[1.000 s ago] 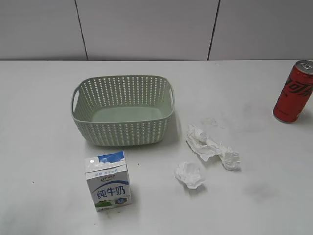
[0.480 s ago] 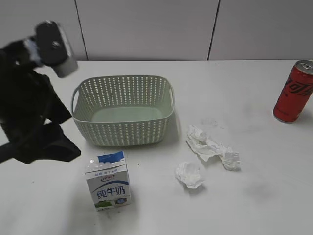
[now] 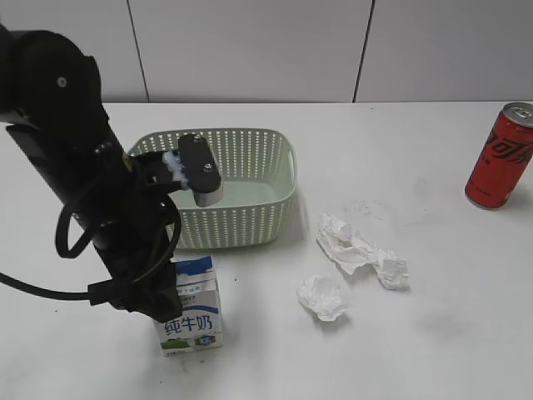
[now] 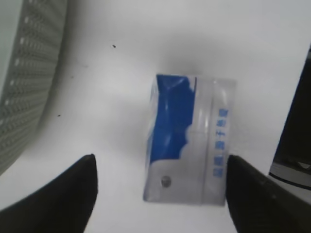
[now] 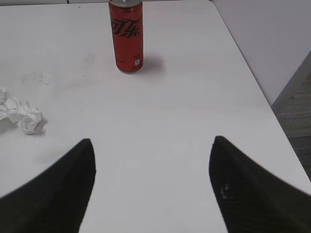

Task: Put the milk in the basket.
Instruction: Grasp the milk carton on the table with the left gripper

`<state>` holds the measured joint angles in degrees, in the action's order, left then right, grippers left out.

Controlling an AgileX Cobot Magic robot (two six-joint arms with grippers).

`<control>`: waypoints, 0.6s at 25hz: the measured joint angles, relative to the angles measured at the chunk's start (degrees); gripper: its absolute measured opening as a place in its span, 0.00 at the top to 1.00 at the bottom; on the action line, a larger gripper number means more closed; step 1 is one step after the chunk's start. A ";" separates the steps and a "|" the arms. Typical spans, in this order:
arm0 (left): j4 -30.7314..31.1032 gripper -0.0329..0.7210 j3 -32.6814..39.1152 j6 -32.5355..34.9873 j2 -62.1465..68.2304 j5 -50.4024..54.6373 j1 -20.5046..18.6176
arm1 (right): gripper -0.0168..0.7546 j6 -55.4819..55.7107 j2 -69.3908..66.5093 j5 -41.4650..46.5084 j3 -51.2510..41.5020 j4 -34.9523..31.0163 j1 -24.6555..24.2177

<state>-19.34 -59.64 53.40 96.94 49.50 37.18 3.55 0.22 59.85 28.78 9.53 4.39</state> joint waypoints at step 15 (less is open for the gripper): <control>-2.26 0.52 -0.29 -0.05 0.82 3.63 0.17 | 0.22 0.00 0.00 0.00 0.00 0.00 0.00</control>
<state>-21.60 -59.93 53.35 97.75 53.13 37.35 3.55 0.22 59.85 28.78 9.53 4.39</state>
